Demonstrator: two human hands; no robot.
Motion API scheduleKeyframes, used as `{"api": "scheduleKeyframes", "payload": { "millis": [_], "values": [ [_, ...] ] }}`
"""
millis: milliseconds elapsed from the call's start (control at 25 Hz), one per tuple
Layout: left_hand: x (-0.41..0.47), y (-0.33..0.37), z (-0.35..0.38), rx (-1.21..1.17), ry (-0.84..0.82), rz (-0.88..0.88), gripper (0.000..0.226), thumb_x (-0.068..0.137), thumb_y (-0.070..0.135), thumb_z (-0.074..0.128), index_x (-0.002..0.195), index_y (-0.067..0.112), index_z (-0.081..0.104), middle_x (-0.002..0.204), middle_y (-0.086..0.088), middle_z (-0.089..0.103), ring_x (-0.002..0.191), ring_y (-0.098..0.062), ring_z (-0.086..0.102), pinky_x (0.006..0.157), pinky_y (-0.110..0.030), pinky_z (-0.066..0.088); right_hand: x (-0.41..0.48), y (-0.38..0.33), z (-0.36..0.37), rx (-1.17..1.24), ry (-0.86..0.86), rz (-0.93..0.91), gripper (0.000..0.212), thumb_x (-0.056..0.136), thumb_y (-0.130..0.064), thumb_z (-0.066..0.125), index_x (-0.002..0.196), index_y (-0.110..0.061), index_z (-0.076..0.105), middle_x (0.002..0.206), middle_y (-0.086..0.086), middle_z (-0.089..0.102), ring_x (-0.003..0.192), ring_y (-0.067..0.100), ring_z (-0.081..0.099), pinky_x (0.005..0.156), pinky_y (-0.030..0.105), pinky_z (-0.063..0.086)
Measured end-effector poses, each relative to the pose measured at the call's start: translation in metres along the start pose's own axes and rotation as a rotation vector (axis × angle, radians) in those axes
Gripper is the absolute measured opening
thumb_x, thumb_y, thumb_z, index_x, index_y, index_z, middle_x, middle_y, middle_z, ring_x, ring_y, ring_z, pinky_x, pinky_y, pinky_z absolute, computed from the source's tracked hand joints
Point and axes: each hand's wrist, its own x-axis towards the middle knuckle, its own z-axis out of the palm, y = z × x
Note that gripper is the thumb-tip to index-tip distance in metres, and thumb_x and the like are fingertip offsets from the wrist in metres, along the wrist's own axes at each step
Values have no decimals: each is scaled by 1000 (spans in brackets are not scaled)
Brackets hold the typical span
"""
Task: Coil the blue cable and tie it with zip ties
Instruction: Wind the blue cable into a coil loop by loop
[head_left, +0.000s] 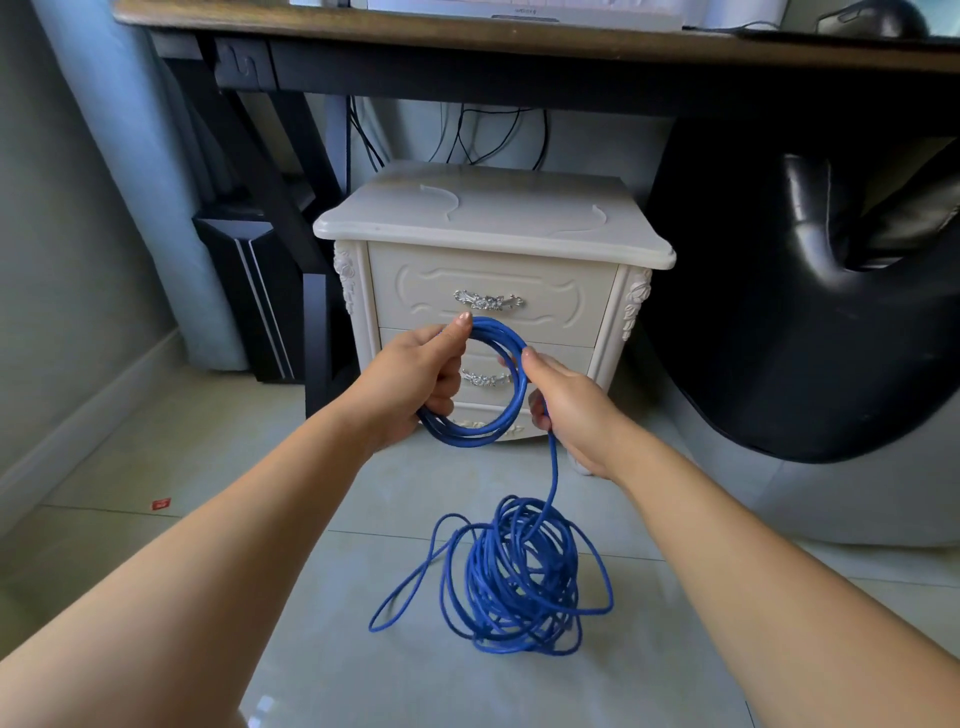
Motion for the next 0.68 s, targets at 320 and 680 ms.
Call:
{"api": "scheduleKeyframes", "payload": {
  "millis": [320, 680],
  "values": [
    [2, -3, 10, -179, 78, 8, 43, 100, 43, 47, 65, 22, 34, 58, 6, 18, 49, -10, 16, 41, -19, 23, -6, -19, 2, 311, -51, -25, 14, 99, -23, 53, 91, -11, 55, 55, -3, 55, 55, 16, 57, 69, 38, 46],
    [-12, 4, 5, 579, -16, 146, 35, 94, 41, 59, 87, 7, 59, 58, -3, 54, 48, -14, 54, 53, -20, 48, -15, -29, 8, -605, 53, -224, 18, 97, -32, 52, 90, -16, 49, 74, 3, 55, 66, 22, 46, 58, 34, 38]
  ]
}}
